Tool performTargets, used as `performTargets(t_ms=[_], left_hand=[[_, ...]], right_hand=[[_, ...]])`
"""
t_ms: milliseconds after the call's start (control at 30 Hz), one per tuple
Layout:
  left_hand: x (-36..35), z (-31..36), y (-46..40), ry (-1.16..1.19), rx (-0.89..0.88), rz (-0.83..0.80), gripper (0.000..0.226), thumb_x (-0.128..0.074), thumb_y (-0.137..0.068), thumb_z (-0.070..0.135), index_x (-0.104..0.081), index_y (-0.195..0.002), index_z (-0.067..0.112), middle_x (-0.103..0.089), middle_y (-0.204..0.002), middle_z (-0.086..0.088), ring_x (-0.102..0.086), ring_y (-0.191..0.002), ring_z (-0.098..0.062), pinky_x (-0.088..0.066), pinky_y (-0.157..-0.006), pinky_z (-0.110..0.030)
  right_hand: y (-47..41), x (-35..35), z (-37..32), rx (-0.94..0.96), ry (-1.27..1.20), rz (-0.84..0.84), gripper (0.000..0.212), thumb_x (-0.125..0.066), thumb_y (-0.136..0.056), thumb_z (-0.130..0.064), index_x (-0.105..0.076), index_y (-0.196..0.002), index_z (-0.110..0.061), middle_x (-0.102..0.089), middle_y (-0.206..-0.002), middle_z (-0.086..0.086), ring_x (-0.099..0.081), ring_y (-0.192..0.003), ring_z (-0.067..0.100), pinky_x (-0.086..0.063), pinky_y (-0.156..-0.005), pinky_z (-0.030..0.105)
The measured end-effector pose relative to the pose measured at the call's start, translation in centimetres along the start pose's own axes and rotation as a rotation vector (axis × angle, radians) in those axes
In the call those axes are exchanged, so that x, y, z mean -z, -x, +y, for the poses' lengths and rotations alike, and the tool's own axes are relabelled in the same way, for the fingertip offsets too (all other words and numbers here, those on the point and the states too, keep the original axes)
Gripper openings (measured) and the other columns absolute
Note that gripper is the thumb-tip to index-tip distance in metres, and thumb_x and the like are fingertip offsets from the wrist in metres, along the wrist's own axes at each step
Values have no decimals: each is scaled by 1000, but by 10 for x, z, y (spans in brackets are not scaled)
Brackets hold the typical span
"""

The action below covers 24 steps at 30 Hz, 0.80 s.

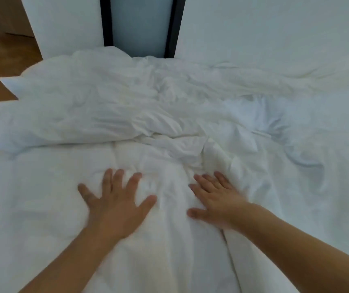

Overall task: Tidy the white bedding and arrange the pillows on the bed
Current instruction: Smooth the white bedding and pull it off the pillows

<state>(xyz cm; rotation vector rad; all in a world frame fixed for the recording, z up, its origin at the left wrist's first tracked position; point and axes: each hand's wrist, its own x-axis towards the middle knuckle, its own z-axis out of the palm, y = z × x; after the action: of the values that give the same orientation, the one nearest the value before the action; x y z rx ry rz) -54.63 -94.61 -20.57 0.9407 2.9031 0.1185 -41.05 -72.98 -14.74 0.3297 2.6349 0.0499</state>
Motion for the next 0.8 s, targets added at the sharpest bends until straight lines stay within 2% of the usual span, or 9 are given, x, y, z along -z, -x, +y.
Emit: performTargets(t_ms=[100, 200, 300, 367, 433, 533, 600, 700, 800], left_hand=[[-27, -5, 26, -72, -38, -45, 69, -27, -85, 75, -52, -132, 30, -51, -134, -10, -45, -126, -31, -19, -100, -67], [-8, 0, 13, -94, -84, 60, 60, -27, -90, 60, -63, -106, 14, -63, -100, -15, -58, -92, -35, -43, -83, -48], [13, -3, 20, -3, -90, -31, 54, -20, -102, 44, -63, -112, 14, -65, -115, -13, -61, -102, -31, -45, -90, -38], [30, -18, 37, -33, -30, -97, 52, -23, -103, 43, -62, -118, 14, -63, -121, -12, -60, -107, -30, -42, -91, -37], [41, -52, 50, -56, 58, -111, 49, -28, -101, 46, -61, -119, 14, -61, -124, -12, -59, -108, -30, -42, -91, -37], [31, -96, 82, -54, 208, -202, 49, -32, -98, 47, -60, -122, 15, -60, -127, -12, -58, -111, -31, -43, -95, -39], [20, -87, 89, -92, 252, -242, 45, -32, -99, 41, -59, -128, 20, -56, -134, -11, -55, -119, -31, -39, -100, -42], [25, -47, 69, -273, 327, -390, 50, -24, -102, 34, -44, -144, 14, -39, -151, -10, -37, -138, -32, -25, -112, -50], [21, -37, 57, -365, 300, -341, 50, -19, -101, 28, -48, -140, 15, -46, -146, -6, -42, -134, -30, -30, -109, -47]], right_hand=[[36, -41, -25, -54, -54, -15, 103, -22, -76, -83, 0, -155, -21, 2, -163, 1, 7, -149, 15, 15, -118, 39], [50, -56, -47, -112, -98, 122, 92, -41, -81, -73, -23, -151, -17, -25, -156, 6, -16, -146, 21, 4, -121, 41], [55, -44, -58, -161, -89, 240, 44, -52, -87, -49, -60, -118, -19, -59, -122, 6, -53, -119, 22, -21, -112, 32], [62, -38, -70, -130, -47, 307, 16, -49, -89, -32, -61, -88, -20, -66, -99, 3, -61, -97, 24, -34, -92, 29], [74, -35, -90, -40, -119, 311, 19, -49, -89, -29, -56, -75, -17, -64, -85, 0, -61, -86, 26, -41, -76, 28], [87, -41, -117, 140, -290, 300, 20, -51, -92, -30, -70, -99, -26, -68, -104, -7, -61, -97, 16, -45, -83, 24], [86, -60, -125, 259, -404, 272, 26, -50, -97, -24, -68, -115, -19, -64, -116, -1, -57, -107, 16, -41, -94, 21], [79, -101, -119, 311, -370, 342, 41, -45, -100, -29, -47, -141, -22, -45, -139, 3, -38, -129, 19, -23, -113, 24], [73, -115, -118, 280, -241, 297, 52, -32, -103, -33, -21, -153, -27, -19, -155, 0, -10, -143, 14, 1, -119, 32]])
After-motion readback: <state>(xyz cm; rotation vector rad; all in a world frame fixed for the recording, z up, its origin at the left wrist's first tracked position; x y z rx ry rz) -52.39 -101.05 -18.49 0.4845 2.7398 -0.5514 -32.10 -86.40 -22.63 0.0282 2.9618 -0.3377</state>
